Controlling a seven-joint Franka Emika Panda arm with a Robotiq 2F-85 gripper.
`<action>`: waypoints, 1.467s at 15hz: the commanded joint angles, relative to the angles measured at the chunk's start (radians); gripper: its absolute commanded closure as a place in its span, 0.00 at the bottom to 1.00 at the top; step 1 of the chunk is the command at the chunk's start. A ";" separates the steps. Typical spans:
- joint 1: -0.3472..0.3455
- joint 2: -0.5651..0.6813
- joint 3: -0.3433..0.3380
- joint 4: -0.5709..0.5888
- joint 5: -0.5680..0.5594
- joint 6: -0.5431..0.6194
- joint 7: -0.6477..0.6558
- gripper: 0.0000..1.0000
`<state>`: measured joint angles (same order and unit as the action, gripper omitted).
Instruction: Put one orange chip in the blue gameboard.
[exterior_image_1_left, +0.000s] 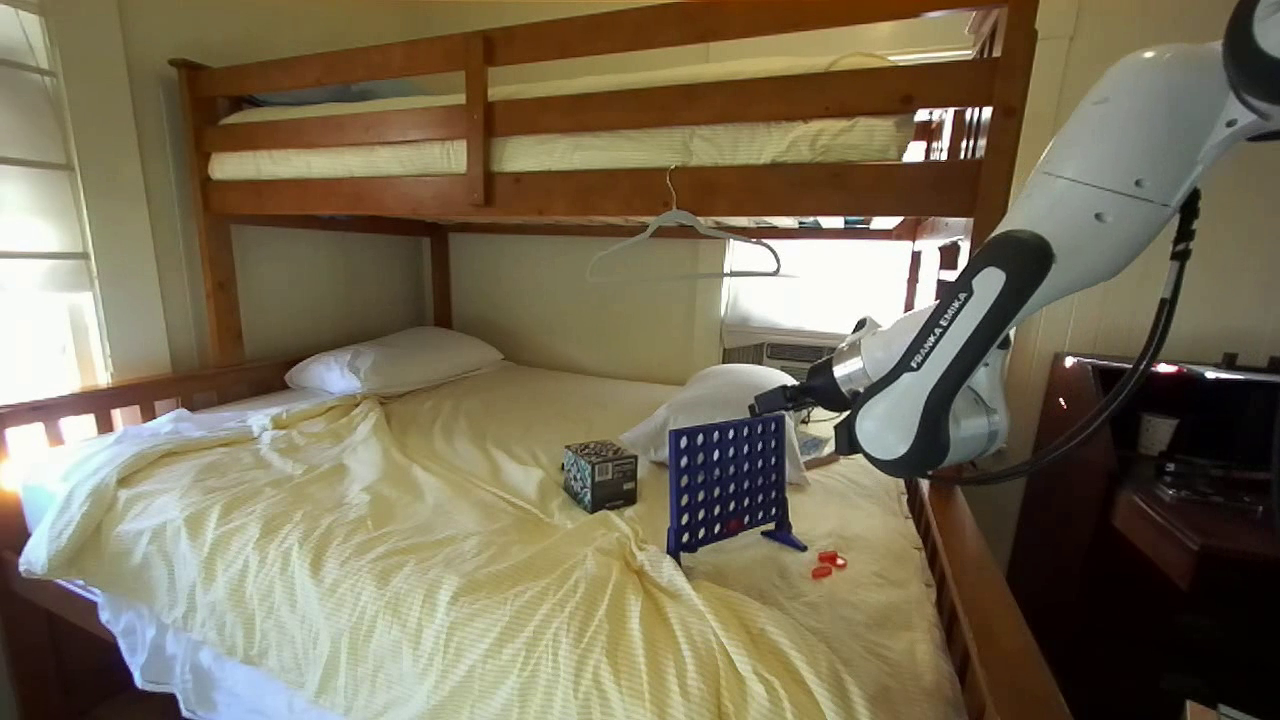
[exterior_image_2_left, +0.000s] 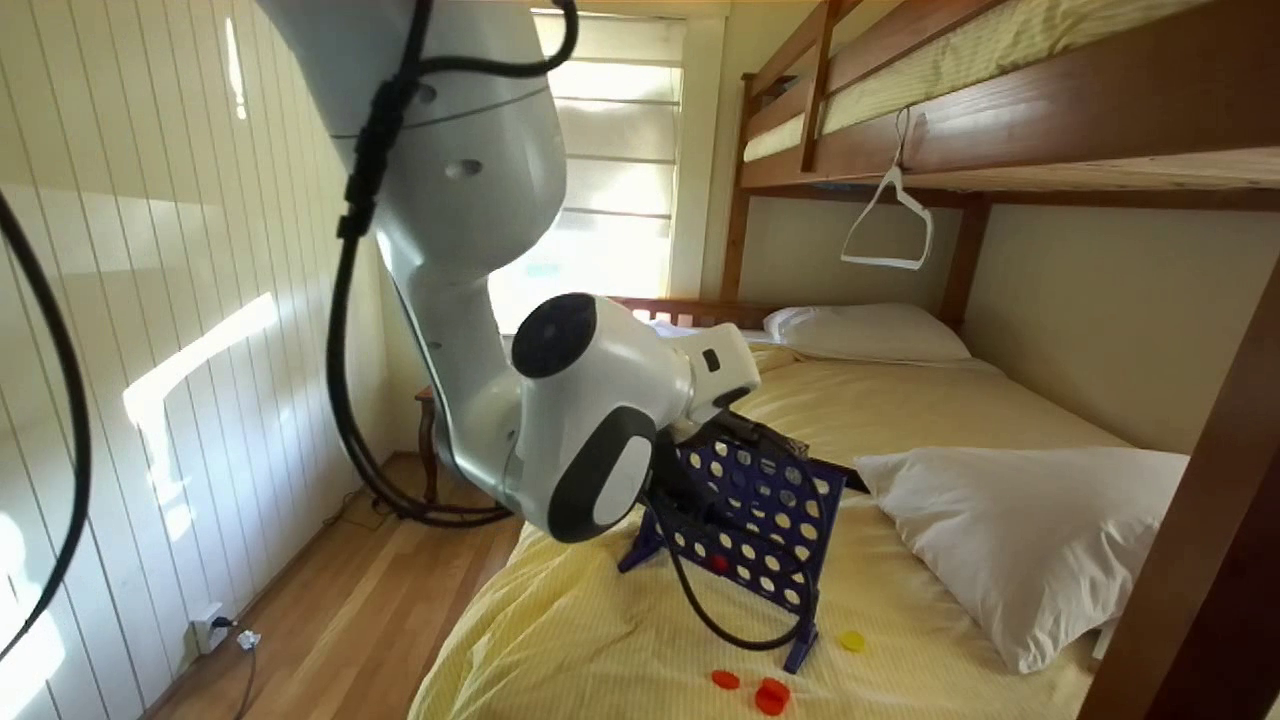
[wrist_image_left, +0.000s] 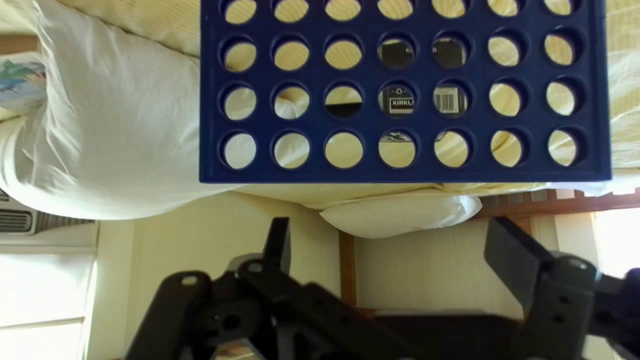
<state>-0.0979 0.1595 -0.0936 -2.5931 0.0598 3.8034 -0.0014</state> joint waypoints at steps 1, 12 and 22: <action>0.018 -0.161 -0.023 -0.082 0.100 -0.205 -0.092 0.00; -0.166 -0.347 0.044 -0.117 0.105 -0.633 -0.370 0.00; -0.163 -0.528 0.088 -0.115 -0.133 -0.963 -0.159 0.00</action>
<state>-0.2851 -0.2860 0.0101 -2.6698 0.0031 2.9062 -0.2412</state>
